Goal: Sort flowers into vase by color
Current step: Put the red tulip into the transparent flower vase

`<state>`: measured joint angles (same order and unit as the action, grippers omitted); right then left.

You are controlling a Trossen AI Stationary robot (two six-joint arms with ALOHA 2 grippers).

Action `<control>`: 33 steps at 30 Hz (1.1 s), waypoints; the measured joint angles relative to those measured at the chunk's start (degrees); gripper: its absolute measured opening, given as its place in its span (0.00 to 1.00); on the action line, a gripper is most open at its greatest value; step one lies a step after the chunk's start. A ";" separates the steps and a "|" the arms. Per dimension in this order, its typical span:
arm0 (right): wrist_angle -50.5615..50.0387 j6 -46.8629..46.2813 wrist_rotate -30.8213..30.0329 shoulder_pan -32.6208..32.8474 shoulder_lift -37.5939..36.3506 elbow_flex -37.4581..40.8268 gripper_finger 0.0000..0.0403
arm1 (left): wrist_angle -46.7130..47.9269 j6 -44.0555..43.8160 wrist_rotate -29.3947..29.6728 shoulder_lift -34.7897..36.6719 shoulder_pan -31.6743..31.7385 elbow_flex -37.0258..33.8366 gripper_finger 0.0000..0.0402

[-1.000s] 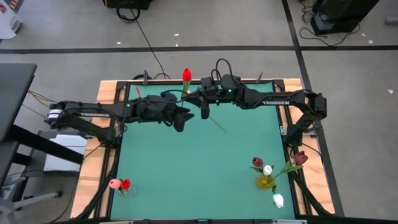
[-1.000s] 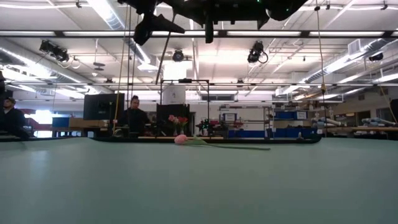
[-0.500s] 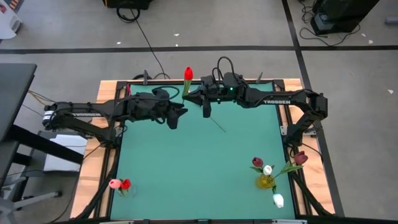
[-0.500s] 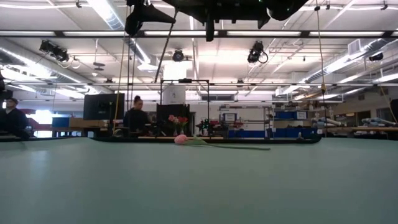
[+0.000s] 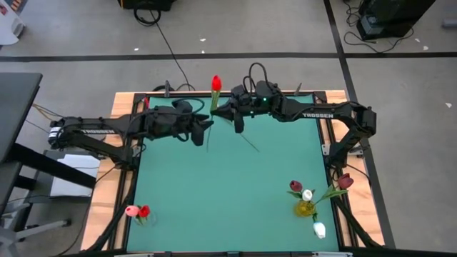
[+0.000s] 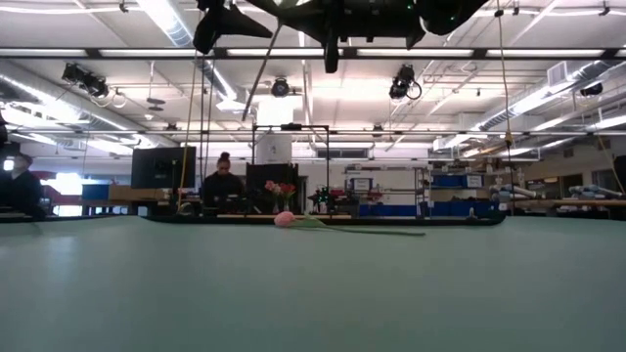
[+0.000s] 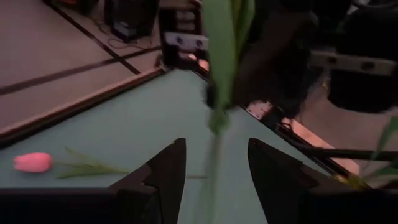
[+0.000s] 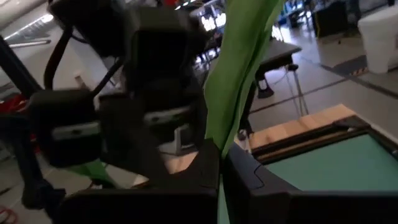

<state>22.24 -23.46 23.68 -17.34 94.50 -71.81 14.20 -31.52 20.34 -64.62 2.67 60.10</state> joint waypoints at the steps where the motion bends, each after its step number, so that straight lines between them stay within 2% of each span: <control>1: -0.06 -0.21 0.49 -0.10 0.00 0.00 0.03 | -0.18 0.80 0.46 0.00 0.02 0.00 0.44; 10: 0.11 -0.59 2.17 -0.07 0.00 0.00 0.03 | -0.53 4.45 0.02 -2.18 0.90 0.00 0.44; 14: 0.02 -0.77 1.85 0.24 0.00 0.00 0.03 | -3.27 6.79 -0.94 -2.43 1.11 0.00 0.40; 18: -0.18 -0.98 1.57 0.17 0.00 0.00 0.03 | -3.35 5.54 -0.33 -2.51 1.65 0.00 0.28; 21: -0.07 -1.88 1.25 0.15 0.00 0.00 0.05 | -3.65 6.61 -1.18 -2.15 1.68 0.00 0.10; 23: -0.23 -2.55 1.62 0.17 0.00 0.00 0.08 | -3.49 8.47 -3.35 -2.08 1.67 0.00 0.04; 29: 0.07 -4.74 1.42 0.55 0.03 0.00 0.32 | -1.65 14.07 -7.14 0.05 0.42 -0.02 0.01; 33: -0.39 -13.65 -1.34 0.55 0.02 -0.02 0.45 | 3.28 14.77 -7.54 6.32 -1.01 -0.07 0.01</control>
<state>21.85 -37.11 22.34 -16.79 94.52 -71.83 17.48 -16.75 12.80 -58.30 1.66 60.03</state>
